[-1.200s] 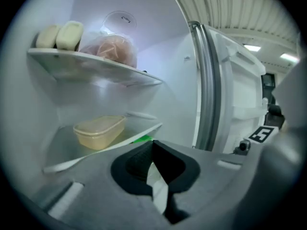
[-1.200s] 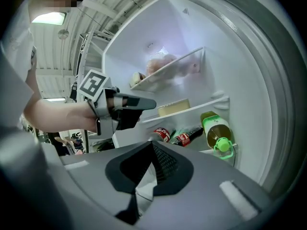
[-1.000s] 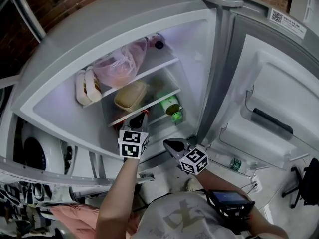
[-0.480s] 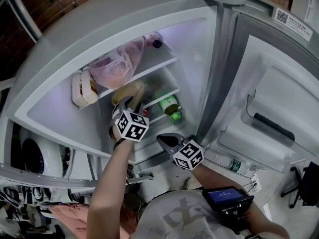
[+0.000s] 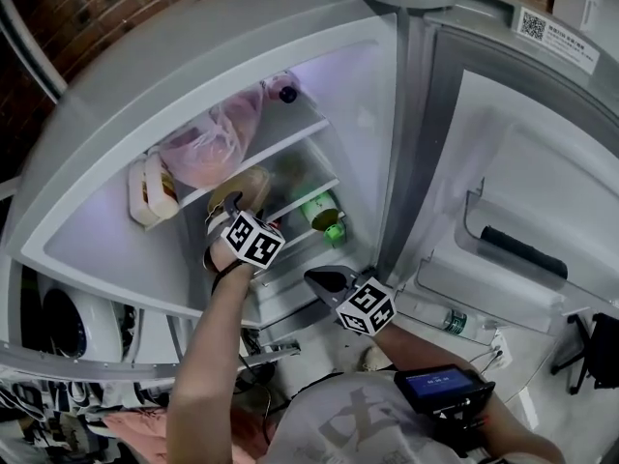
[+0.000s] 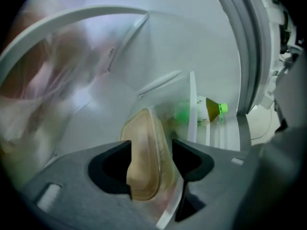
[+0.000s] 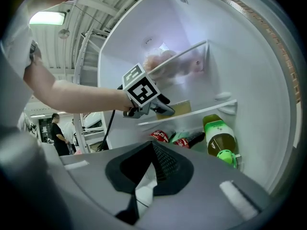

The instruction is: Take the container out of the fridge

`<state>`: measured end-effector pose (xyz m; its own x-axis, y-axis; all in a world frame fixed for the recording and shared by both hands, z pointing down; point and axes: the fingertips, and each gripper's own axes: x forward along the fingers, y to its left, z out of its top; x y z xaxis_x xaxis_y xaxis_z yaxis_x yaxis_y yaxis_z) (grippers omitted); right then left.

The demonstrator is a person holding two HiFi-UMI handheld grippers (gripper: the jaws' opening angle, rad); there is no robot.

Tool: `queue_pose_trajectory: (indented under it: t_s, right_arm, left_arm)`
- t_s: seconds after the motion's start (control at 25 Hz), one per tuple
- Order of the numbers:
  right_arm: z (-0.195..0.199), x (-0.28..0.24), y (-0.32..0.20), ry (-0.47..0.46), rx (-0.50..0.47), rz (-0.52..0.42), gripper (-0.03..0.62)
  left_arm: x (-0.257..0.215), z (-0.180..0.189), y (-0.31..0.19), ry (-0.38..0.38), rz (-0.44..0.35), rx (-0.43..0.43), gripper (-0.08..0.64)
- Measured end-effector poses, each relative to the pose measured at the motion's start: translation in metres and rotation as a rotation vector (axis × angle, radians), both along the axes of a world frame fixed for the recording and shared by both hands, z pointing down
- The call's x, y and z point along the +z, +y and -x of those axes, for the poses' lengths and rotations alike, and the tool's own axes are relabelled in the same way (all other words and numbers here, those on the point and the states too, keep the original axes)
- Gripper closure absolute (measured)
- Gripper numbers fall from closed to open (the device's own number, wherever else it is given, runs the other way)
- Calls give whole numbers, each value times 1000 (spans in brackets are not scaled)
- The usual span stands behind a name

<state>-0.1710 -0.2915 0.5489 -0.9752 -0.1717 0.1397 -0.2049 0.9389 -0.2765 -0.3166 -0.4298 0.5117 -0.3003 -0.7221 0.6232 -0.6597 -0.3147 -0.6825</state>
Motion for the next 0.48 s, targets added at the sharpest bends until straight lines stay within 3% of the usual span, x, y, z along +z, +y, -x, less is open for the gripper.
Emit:
queue_pose_trajectory:
  t_s: [0.24,0.32,0.48]
  right_arm:
    - [-4,2,-3,1,10,7,584]
    - [-3,2,-2,1,9,9,584]
    - [-3,2,-3,-1,13,11,584]
  left_arm:
    - [5,6,-3,-13,25,-36,293]
    - [8,9,-3,-11,32,-47,339]
    - [8,11,-2,-12,38,-44,351]
